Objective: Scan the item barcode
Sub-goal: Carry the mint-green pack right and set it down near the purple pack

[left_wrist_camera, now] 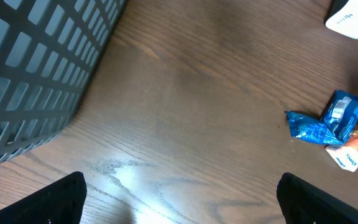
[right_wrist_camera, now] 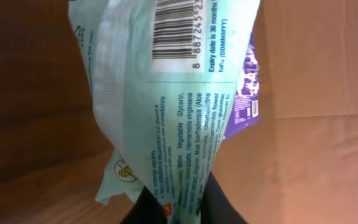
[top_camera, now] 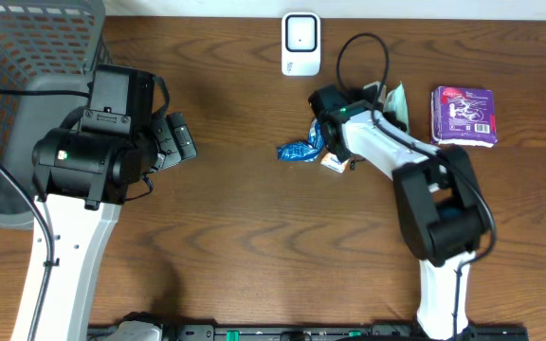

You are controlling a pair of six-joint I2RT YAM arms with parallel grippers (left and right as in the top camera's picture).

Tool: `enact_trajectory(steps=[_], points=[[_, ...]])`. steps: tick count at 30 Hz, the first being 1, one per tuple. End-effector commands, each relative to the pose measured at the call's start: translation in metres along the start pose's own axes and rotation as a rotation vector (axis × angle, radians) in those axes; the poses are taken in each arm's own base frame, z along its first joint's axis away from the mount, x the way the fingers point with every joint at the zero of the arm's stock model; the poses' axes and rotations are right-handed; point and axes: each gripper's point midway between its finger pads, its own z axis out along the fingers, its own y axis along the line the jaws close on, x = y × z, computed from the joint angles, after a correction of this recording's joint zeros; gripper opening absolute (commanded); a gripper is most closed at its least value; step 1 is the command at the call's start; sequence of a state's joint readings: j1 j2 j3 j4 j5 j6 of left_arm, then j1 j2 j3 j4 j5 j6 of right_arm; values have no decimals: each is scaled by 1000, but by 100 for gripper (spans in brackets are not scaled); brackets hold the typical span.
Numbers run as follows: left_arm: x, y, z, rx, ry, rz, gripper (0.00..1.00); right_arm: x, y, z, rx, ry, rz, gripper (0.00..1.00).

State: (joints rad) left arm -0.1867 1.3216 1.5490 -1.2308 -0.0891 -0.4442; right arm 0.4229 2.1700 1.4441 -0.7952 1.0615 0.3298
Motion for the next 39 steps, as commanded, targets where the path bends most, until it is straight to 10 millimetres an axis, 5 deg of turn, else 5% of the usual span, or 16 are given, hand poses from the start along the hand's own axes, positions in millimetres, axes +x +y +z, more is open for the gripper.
enact_trajectory(steps=[1,7,11,18,22,30,34,39], points=[[-3,4,-4,-11,-18,2,98,4,-4,5,103,-10,-97,13],[-3,4,-4,-11,-18,2,98,6,38,-21,-148,15,-95,26],[-3,4,-4,-11,-18,2,98,-10,54,-50,-348,13,-12,30],[-3,4,-4,-11,-18,2,98,-51,13,-83,-480,-24,115,43],[-3,4,-4,-11,-18,2,98,-54,-4,-85,-562,11,144,45],[-3,4,-4,-11,-18,2,98,-51,18,-95,-788,61,130,47],[-3,4,-4,-11,-18,2,98,-57,19,-92,-764,34,146,46],[-3,4,-4,-11,-18,2,98,-48,22,-64,-635,51,123,46]])
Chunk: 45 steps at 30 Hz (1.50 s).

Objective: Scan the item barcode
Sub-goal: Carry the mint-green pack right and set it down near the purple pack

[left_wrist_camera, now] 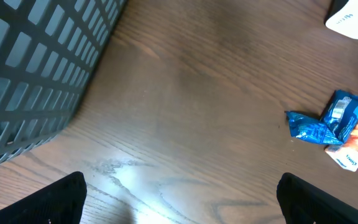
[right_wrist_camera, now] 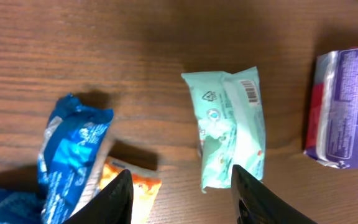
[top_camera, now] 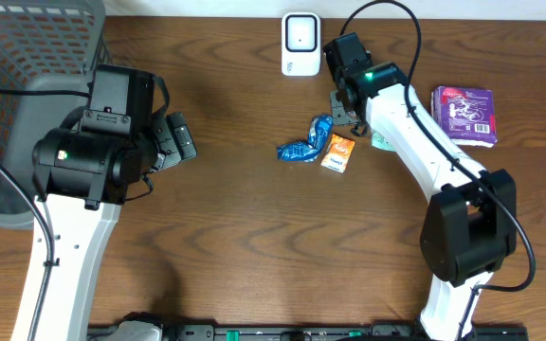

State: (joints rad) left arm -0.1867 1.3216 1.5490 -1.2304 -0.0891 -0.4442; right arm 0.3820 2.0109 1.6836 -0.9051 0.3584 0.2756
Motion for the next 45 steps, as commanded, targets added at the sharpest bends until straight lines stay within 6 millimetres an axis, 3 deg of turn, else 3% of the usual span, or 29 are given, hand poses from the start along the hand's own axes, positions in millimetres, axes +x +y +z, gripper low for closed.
enact_trajectory(steps=[1,7,13,24,31,35,38,42,45], points=[[-3,4,-4,-11,-18,2,98,15,-11,29,106,49,-38,46],[-3,4,-4,-11,-18,2,98,21,-24,61,260,60,-72,52],[-3,4,-4,-11,-18,2,98,26,-48,81,444,65,-111,57],[-3,4,-4,-11,-18,2,98,39,-39,101,370,123,-111,56],[-3,4,-4,-11,-18,2,98,64,-40,130,388,205,-141,56],[-3,4,-4,-11,-18,2,98,69,-37,133,368,227,-127,39],[-3,4,-4,-11,-18,2,98,63,-29,128,316,224,-107,24],[-3,4,-4,-11,-18,2,98,45,-17,115,218,222,-73,4],[-3,4,-4,-11,-18,2,98,25,-10,100,112,221,-24,1]])
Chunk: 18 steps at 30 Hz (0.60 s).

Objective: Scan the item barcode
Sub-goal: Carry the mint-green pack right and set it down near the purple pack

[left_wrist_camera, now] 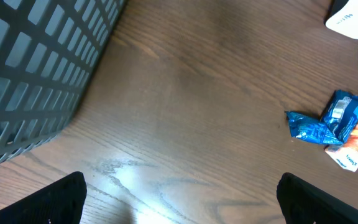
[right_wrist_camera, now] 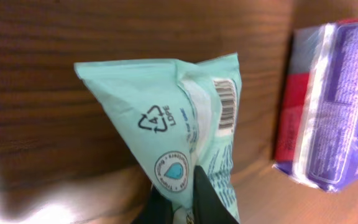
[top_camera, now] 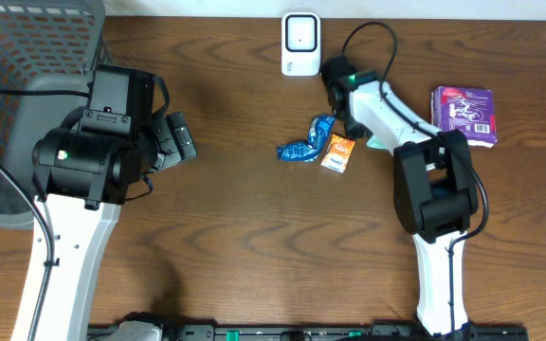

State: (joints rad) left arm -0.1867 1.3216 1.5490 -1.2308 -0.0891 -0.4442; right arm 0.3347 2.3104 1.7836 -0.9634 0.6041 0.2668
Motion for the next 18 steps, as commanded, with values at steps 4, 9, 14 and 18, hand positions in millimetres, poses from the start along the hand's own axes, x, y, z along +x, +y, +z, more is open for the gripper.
enact_trajectory(steps=[4,9,14,18], points=[[-3,4,-4,-11,-18,2,98,-26,27,-28,-411,63,100,1],[-3,4,-4,-11,-18,2,98,-40,27,-55,-761,96,137,1],[-3,4,-4,-11,-18,2,98,-42,14,-61,-1026,139,209,1],[-3,4,-4,-11,-18,2,98,-44,-4,-64,-1195,121,236,1]])
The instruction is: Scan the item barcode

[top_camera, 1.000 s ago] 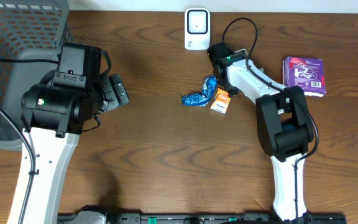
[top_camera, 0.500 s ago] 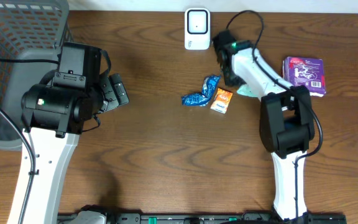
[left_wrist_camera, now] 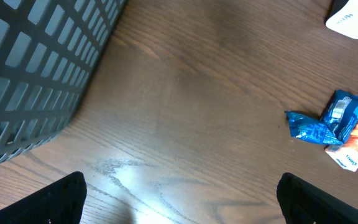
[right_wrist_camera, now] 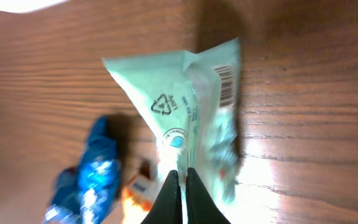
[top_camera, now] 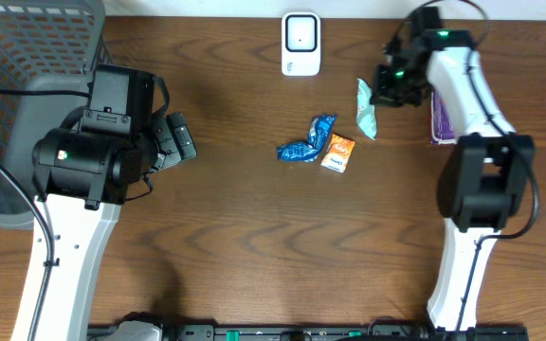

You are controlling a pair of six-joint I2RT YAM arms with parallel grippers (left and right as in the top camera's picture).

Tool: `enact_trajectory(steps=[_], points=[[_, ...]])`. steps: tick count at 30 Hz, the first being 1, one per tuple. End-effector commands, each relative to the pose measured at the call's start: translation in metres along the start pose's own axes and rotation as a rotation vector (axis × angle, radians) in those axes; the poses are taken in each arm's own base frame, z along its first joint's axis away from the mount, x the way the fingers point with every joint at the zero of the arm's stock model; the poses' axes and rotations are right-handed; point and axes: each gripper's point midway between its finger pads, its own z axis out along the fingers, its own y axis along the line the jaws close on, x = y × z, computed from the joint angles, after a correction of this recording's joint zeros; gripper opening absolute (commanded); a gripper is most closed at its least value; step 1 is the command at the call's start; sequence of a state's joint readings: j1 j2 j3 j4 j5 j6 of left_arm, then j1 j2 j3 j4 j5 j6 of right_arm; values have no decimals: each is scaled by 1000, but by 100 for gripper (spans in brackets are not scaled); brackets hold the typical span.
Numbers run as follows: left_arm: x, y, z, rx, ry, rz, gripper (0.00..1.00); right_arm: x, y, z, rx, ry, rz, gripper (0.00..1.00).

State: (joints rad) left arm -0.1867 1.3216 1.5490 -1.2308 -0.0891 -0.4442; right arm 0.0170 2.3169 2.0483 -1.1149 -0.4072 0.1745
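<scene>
My right gripper [right_wrist_camera: 180, 186] is shut on the edge of a mint-green wipes pack [right_wrist_camera: 194, 118], and the pack's barcode [right_wrist_camera: 227, 84] shows on the face turned to the wrist camera. In the overhead view that gripper [top_camera: 384, 92] holds the pack [top_camera: 365, 108] to the right of and a little below the white scanner [top_camera: 300, 43]. At the far left, my left gripper [left_wrist_camera: 182, 205] stands open over bare wood with nothing between its fingers [left_wrist_camera: 51, 199].
A blue wrapper [top_camera: 306, 142] and an orange packet [top_camera: 337, 152] lie mid-table, just below the held pack. A purple pack [top_camera: 438, 116] is mostly hidden behind my right arm. A grey mesh basket [top_camera: 22, 85] fills the far left corner.
My right arm has swung to the far right side of the table. The mint pack, still gripped, now sits higher up and nearer the scanner. The left arm has not moved.
First my right gripper held the mint pack close to the camera, barcode showing. Then it was open above the pack, which lay on the table beside the purple pack. Later it was shut on the pack again, and now holds it right of the scanner.
</scene>
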Motion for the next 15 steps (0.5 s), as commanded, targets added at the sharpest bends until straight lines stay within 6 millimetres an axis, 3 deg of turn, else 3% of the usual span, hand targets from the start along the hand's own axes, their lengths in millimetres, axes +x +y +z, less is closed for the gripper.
enact_trajectory(steps=[1,5,10,15], points=[[-3,4,-4,-11,-18,2,98,2,16,-11,-272,28,-13,1],[-3,4,-4,-11,-18,2,98,3,-11,-14,-360,22,68,1],[-3,4,-4,-11,-18,2,98,23,-34,6,-388,53,95,1],[-3,4,-4,-11,-18,2,98,29,-39,12,-288,70,60,2]])
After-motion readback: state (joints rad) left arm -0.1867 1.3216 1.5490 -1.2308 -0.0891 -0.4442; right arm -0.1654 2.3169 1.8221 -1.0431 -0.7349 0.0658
